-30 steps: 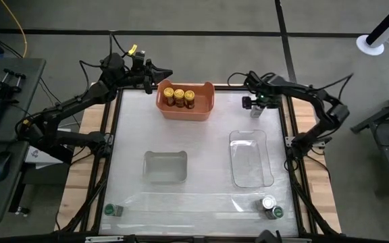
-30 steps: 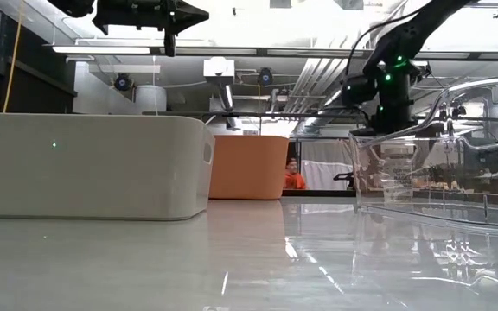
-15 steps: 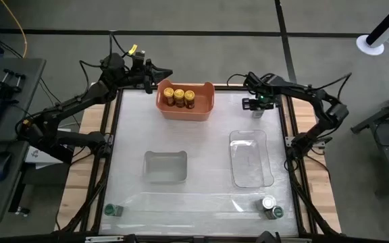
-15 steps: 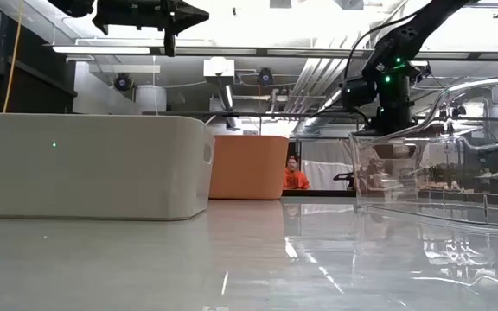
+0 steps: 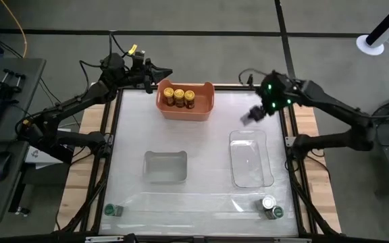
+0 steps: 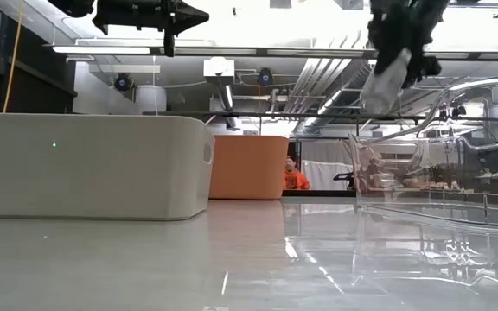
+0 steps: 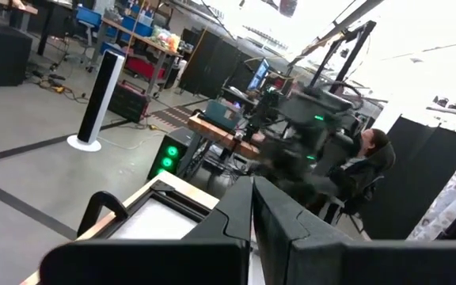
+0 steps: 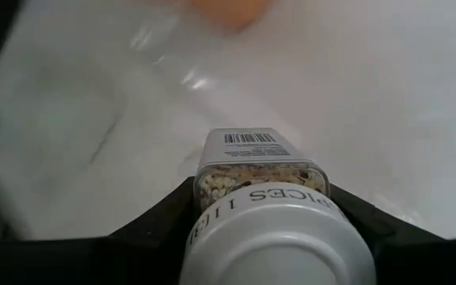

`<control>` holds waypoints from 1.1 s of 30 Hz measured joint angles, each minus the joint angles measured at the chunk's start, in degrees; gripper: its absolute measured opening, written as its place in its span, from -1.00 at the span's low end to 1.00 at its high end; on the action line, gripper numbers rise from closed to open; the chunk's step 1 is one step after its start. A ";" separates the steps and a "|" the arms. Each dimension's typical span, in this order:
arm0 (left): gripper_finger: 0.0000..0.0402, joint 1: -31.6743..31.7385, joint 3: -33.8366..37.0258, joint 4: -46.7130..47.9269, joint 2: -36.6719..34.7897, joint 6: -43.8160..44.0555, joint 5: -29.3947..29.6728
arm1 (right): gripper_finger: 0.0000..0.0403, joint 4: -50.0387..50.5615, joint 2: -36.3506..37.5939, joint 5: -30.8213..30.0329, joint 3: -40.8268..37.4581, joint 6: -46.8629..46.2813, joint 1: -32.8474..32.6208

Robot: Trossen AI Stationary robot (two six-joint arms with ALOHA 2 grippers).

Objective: Sort spices by type
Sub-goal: Put the top right white seasoning bottle into the transparent bin

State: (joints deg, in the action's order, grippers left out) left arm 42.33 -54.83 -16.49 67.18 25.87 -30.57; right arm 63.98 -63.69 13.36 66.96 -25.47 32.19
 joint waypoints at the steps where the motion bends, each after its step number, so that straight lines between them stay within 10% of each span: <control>1: -1.00 0.00 0.00 -0.02 0.00 0.00 0.00 | -0.05 0.49 0.58 1.25 0.00 0.02 -2.78; 8: -1.00 0.00 0.00 0.00 0.00 0.00 0.00 | -0.05 3.85 -3.93 1.54 0.00 13.22 -22.21; 12: -1.00 0.00 0.00 0.00 0.00 0.00 -0.02 | -0.05 3.12 -9.44 -8.25 0.00 21.07 -28.16; 16: -1.00 0.01 0.00 -0.01 0.00 0.02 -0.02 | -0.05 1.29 -15.88 -15.73 -0.02 28.52 -29.41; 33: -1.00 0.01 0.00 -0.02 0.00 0.52 -0.07 | 0.03 -5.36 -28.16 -13.16 -0.04 37.97 -27.79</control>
State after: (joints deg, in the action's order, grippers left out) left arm 42.34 -54.83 -16.51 67.18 26.39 -30.63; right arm 58.62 -91.85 0.20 66.92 12.50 4.40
